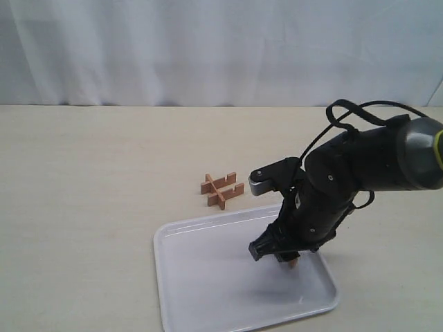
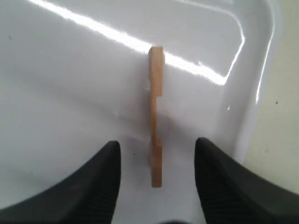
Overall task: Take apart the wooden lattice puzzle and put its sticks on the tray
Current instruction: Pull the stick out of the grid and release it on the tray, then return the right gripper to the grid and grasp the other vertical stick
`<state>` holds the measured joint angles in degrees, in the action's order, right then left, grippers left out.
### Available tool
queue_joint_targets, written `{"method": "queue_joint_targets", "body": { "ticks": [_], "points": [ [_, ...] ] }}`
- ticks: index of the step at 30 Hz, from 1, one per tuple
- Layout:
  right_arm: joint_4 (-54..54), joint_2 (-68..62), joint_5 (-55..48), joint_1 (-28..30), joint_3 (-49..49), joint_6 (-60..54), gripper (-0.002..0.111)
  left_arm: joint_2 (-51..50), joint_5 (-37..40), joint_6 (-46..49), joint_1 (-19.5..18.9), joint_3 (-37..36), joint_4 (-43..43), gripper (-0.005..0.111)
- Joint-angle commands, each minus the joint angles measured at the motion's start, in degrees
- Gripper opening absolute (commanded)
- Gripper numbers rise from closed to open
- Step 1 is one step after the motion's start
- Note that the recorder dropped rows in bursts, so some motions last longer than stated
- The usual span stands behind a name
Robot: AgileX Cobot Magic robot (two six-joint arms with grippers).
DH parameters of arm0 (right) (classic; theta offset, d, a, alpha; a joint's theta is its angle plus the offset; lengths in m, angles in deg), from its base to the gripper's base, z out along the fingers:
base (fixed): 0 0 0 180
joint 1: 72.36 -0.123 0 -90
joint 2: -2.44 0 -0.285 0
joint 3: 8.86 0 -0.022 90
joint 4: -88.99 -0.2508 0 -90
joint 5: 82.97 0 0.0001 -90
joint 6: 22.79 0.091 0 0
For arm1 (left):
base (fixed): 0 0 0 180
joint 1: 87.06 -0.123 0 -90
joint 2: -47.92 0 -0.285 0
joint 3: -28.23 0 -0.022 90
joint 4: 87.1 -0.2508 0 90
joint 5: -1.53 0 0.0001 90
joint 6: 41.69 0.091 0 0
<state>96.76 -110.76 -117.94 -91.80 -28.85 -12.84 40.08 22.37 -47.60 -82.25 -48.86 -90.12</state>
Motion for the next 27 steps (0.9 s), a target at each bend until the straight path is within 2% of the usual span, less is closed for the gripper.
{"method": "queue_joint_targets", "body": {
  "ticks": [1,8,13,18,22,27],
  "points": [
    [0.60,3.96,-0.02,0.31,0.83,0.33,0.049,0.06,-0.40,0.04,-0.05,-0.13,-0.36,0.000],
    [0.42,6.95,1.26,0.21,1.71,0.33,0.049,0.06,-0.40,0.04,-0.05,-0.13,-0.36,0.000],
    [-2.89,5.99,8.78,-1.91,1.42,0.33,0.049,0.06,-0.40,0.04,-0.05,-0.13,-0.36,0.000],
    [-3.05,4.92,6.55,-6.56,8.26,0.10,0.049,0.06,-0.40,0.04,-0.05,-0.13,-0.36,0.000],
    [-3.75,0.26,4.12,-7.36,13.99,0.10,0.049,0.06,-0.40,0.04,-0.05,-0.13,-0.36,0.000],
    [-2.54,-10.74,-7.38,-7.23,27.00,0.10,0.049,0.06,-0.40,0.04,-0.05,-0.13,-0.36,0.000]
  ]
}}
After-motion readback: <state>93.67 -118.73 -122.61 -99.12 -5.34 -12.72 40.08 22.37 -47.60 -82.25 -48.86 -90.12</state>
